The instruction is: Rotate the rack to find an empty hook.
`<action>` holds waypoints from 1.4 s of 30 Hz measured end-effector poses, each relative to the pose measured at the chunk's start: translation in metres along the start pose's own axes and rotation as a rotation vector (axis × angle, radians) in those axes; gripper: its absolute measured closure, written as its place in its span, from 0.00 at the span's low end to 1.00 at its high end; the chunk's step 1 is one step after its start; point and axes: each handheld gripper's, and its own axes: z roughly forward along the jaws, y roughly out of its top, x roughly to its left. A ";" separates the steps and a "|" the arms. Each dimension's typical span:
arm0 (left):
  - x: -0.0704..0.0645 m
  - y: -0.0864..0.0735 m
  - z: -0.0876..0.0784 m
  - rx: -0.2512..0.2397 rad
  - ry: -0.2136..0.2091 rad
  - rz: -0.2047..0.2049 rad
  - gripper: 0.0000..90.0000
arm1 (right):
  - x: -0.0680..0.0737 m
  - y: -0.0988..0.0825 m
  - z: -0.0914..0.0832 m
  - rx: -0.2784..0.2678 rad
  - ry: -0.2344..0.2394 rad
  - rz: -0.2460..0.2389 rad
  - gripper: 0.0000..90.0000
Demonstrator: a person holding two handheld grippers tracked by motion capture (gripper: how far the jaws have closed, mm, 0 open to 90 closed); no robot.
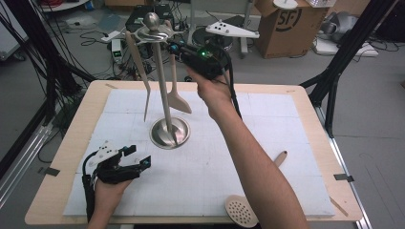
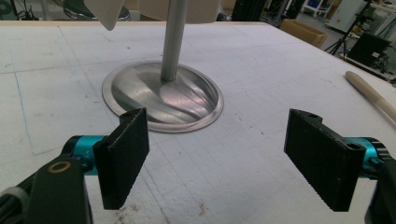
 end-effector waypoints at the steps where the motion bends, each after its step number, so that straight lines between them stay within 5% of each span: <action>1: 0.000 0.000 0.000 -0.002 0.002 -0.003 0.25 | 0.000 0.000 0.000 0.001 -0.001 -0.003 1.00; 14: 0.000 0.000 -0.001 -0.002 -0.001 -0.001 0.25 | -0.004 -0.005 -0.011 0.010 -0.026 -0.001 1.00; 27: -0.002 0.000 0.002 0.012 -0.005 0.017 0.25 | -0.021 -0.036 -0.068 0.036 -0.081 0.031 0.99; 35: -0.001 0.000 0.002 0.010 -0.004 0.013 0.25 | -0.026 -0.055 -0.098 0.056 -0.060 0.045 0.81; 42: -0.003 0.000 0.003 0.013 -0.005 0.020 0.25 | -0.041 -0.080 -0.132 0.055 -0.081 0.126 0.67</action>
